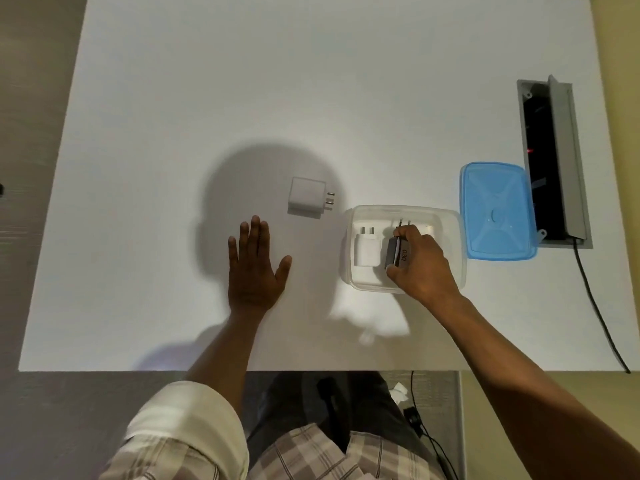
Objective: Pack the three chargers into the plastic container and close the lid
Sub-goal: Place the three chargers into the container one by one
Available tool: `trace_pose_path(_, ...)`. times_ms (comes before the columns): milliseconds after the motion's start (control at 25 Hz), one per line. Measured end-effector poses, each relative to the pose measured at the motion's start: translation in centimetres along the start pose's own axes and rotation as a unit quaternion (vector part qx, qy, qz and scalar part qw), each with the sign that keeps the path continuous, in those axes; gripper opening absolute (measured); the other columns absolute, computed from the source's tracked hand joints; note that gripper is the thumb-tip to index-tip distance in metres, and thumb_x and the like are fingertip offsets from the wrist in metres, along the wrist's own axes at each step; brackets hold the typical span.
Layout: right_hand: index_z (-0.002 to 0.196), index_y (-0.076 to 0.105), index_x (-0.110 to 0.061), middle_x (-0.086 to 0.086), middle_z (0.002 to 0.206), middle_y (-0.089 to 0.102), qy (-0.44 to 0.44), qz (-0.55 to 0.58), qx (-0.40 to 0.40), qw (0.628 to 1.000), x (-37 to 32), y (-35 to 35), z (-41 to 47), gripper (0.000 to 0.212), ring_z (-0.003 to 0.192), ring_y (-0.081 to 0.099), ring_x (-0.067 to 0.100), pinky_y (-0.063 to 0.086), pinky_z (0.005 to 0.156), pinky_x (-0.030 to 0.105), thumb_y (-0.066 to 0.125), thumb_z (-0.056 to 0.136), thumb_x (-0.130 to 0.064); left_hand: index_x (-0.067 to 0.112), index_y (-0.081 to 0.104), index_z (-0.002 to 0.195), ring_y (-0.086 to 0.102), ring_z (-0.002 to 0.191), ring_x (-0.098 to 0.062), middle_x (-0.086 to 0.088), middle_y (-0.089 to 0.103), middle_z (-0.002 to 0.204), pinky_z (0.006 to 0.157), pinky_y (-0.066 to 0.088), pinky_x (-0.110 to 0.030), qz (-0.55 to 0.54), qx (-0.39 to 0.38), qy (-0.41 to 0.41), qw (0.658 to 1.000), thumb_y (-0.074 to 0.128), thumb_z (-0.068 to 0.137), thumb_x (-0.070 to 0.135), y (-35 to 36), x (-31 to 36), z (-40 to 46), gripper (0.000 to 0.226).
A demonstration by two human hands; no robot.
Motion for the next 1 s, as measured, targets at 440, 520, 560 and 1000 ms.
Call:
trace_pose_path(440, 0.133, 0.044, -0.026, 0.004, 0.118, 0.057, -0.021, -0.011, 0.004, 1.0, 1.4, 2.0, 1.7, 0.07, 0.095, 0.054, 0.014, 0.044, 0.079, 0.026, 0.08, 0.072, -0.023, 0.013, 0.011, 0.16, 0.005, 0.157, -0.025, -0.006, 0.009, 0.169, 0.127, 0.008, -0.049, -0.012, 0.0, -0.018, 1.0, 0.036, 0.096, 0.054, 0.1, -0.2, 0.3, 0.08)
trace_pose_path(520, 0.135, 0.042, -0.024, 0.004, 0.123, 0.056, -0.023, 0.014, 0.025, 0.999, 1.4, 1.9, 1.5, 0.07, 0.1, 0.053, 0.013, 0.046, 0.084, 0.028, 0.078, 0.075, -0.025, 0.013, 0.011, 0.16, 0.006, 0.157, -0.025, -0.006, 0.01, 0.169, 0.127, 0.008, -0.049, -0.013, 0.001, -0.019, 1.0, 0.036, 0.096, 0.055, 0.1, -0.4, 0.3, 0.08)
trace_pose_path(560, 0.135, 0.042, -0.023, 0.004, 0.125, 0.057, -0.026, 0.023, 0.032, 0.999, 1.3, 1.8, 1.5, 0.066, 0.104, 0.056, 0.017, 0.048, 0.087, 0.031, 0.076, 0.078, -0.024, 0.013, 0.011, 0.16, 0.006, 0.157, -0.025, -0.006, 0.01, 0.169, 0.127, 0.009, -0.049, -0.012, 0.001, -0.02, 1.0, 0.036, 0.096, 0.055, 0.1, -0.4, 0.3, 0.08)
trace_pose_path(1000, 0.146, 0.035, -0.018, 0.01, 0.136, 0.06, -0.02, 0.069, -0.015, 0.997, 0.5, 1.6, 1.3, 0.063, 0.102, 0.067, 0.03, 0.049, 0.096, 0.038, 0.055, 0.088, -0.003, 0.015, 0.009, 0.16, 0.005, 0.157, -0.025, -0.006, 0.009, 0.169, 0.127, 0.008, -0.048, -0.013, -0.004, -0.023, 1.0, 0.032, 0.096, 0.057, 0.3, -0.4, 0.4, 0.08)
Point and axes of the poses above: each hand's wrist, its own z-axis towards the middle knuckle, its own y-axis out of the palm, x = y × z, the point moved 7 cm from there along z, towards the middle knuckle
